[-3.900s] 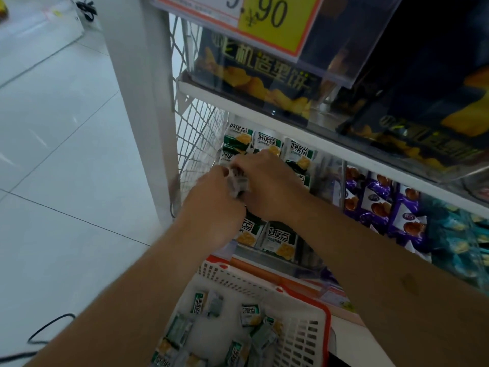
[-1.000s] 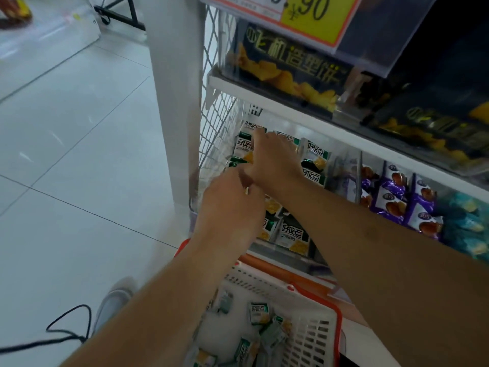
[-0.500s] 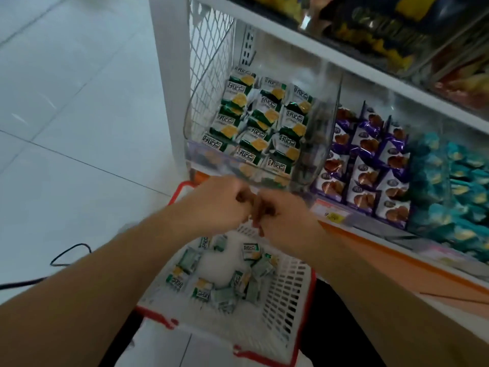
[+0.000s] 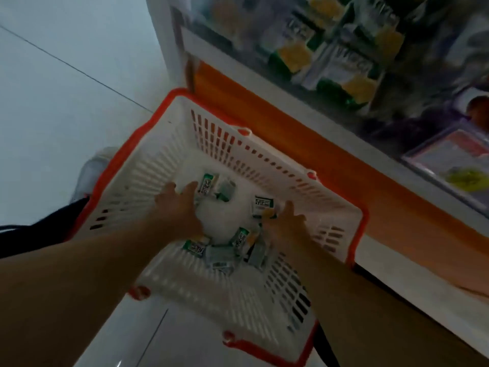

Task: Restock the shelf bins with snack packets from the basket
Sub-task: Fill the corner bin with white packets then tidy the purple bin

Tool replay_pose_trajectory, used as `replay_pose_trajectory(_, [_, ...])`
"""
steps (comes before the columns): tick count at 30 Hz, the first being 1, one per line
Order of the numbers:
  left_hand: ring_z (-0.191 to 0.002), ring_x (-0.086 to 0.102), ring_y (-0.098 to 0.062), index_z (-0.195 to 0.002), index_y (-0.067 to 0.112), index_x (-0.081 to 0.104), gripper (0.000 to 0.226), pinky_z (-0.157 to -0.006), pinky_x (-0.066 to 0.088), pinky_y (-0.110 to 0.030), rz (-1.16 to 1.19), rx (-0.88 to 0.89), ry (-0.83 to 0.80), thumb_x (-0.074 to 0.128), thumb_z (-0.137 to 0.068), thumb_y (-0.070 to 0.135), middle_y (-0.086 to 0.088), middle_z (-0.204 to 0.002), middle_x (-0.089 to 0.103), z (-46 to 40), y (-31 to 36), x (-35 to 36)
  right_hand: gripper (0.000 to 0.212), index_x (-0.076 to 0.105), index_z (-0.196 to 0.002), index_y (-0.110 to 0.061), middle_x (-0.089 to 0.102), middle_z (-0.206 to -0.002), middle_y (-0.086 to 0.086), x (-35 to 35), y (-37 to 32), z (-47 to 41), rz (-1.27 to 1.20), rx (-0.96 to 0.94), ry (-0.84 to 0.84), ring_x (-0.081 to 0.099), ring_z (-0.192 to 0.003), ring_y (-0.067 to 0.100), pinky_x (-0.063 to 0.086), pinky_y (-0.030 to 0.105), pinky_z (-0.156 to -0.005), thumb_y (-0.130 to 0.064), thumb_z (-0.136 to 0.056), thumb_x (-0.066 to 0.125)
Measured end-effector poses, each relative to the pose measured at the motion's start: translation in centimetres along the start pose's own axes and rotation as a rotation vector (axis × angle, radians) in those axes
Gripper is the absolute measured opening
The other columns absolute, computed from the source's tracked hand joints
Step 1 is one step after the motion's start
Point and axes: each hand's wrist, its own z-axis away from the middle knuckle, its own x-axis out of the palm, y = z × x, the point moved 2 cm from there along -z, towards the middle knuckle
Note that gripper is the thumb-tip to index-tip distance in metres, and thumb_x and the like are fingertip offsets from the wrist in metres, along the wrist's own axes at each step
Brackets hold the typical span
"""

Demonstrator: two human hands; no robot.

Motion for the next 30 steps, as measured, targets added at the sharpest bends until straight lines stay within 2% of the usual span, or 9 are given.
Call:
replay_pose_trajectory(4, [-0.148, 0.015, -0.05, -0.161, 0.046, 0.002, 0.119, -0.116, 0.033, -0.061, 0.079, 0.013, 0.048, 0.087, -0.077, 0.039, -0.016, -0.165, -0.003, -3.3, 0.4, 2.5, 0.107, 0.001, -0.164, -0.04, 0.003, -0.17, 0.017, 2.5, 1.2, -3.9, -0.211, 0.106, 0.044, 0.02, -0.151, 0.05, 0.036, 0.058, -0.118, -0.053, -0.086, 0.073])
replay_pose_trajectory(7, [-0.146, 0.015, -0.048, -0.157, 0.055, -0.002, 0.114, -0.111, 0.036, -0.065, 0.067, 0.056, 0.079, 0.083, -0.082, 0.04, -0.011, -0.165, -0.006, -4.9, 1.1, 3.6, 0.096, 0.009, -0.161, -0.05, -0.009, -0.171, 0.013, 4.0, 1.4, -5.3, -0.15, 0.066, 0.076, 0.033, -0.144, 0.051, 0.047, 0.049, -0.108, -0.047, -0.087, 0.07])
replay_pose_trajectory(11, [-0.137, 0.024, -0.044, -0.151, 0.06, 0.0, 0.105, -0.097, 0.048, -0.066, -0.007, 0.138, 0.222, 0.079, -0.086, 0.037, -0.008, -0.161, 0.001, -5.9, 1.9, 3.9, 0.087, 0.016, -0.16, -0.046, -0.006, -0.168, 0.017, 5.4, 1.0, -5.5, 0.165, -0.075, 0.144, 0.05, -0.13, 0.055, 0.052, 0.054, -0.104, -0.062, -0.09, 0.066])
replay_pose_trajectory(14, [-0.135, 0.028, -0.044, -0.152, 0.061, 0.005, 0.1, -0.092, 0.051, -0.063, -0.061, 0.228, 0.246, 0.076, -0.088, 0.035, -0.01, -0.159, 0.005, -6.3, 2.5, 4.0, 0.089, 0.005, -0.16, -0.051, -0.002, -0.169, 0.019, 6.1, 0.4, -5.5, 0.306, -0.126, 0.17, 0.055, -0.126, 0.051, 0.056, 0.052, -0.099, -0.066, -0.092, 0.06])
replay_pose_trajectory(16, [-0.136, 0.026, -0.044, -0.154, 0.061, 0.003, 0.097, -0.094, 0.05, -0.061, -0.098, 0.248, 0.224, 0.073, -0.092, 0.036, -0.009, -0.16, 0.002, -6.5, 2.7, 3.9, 0.09, 0.002, -0.159, -0.055, -0.002, -0.169, 0.018, 6.6, 0.1, -5.7, 0.341, -0.16, 0.175, 0.049, -0.136, 0.048, 0.056, 0.052, -0.101, -0.068, -0.091, 0.059])
replay_pose_trajectory(19, [-0.136, 0.027, -0.042, -0.157, 0.055, 0.011, 0.087, -0.096, 0.052, -0.058, -0.121, 0.252, 0.204, 0.066, -0.096, 0.026, -0.011, -0.159, 0.004, -7.1, 3.1, 3.7, 0.077, 0.018, -0.157, -0.05, 0.006, -0.165, 0.017, 7.2, -0.3, -5.9, 0.337, -0.183, 0.201, 0.039, -0.143, 0.047, 0.055, 0.052, -0.102, -0.053, -0.095, 0.064])
replay_pose_trajectory(24, [-0.121, 0.044, -0.036, -0.151, 0.044, 0.028, 0.074, -0.088, 0.055, -0.051, -0.104, 0.29, 0.163, 0.064, -0.094, 0.016, -0.011, -0.14, 0.03, -7.1, 3.4, 3.1, 0.061, 0.032, -0.151, -0.043, 0.011, -0.166, 0.018, 7.7, -0.6, -6.0, 0.338, -0.214, 0.252, 0.056, -0.126, 0.047, 0.057, 0.051, -0.098, -0.022, -0.1, 0.058])
replay_pose_trajectory(27, [-0.114, 0.05, -0.036, -0.15, 0.042, 0.029, 0.077, -0.084, 0.056, -0.048, -0.105, 0.287, 0.106, 0.069, -0.09, 0.016, -0.012, -0.133, 0.036, -6.9, 3.5, 2.6, 0.057, 0.042, -0.142, -0.04, 0.018, -0.159, 0.015, 6.8, -0.2, -6.1, 0.286, -0.237, 0.255, 0.065, -0.112, 0.041, 0.062, 0.044, -0.084, -0.017, -0.095, 0.064])
replay_pose_trajectory(30, [-0.11, 0.054, -0.038, -0.151, 0.042, 0.029, 0.083, -0.085, 0.057, -0.048, -0.082, 0.269, 0.06, 0.074, -0.085, 0.018, -0.012, -0.129, 0.04, -6.0, 3.6, 1.3, 0.046, 0.054, -0.126, -0.033, 0.032, -0.141, 0.012, 4.9, -0.3, -5.4, 0.19, -0.304, 0.202, 0.062, -0.08, 0.027, 0.056, 0.032, -0.072, -0.024, -0.087, 0.075])
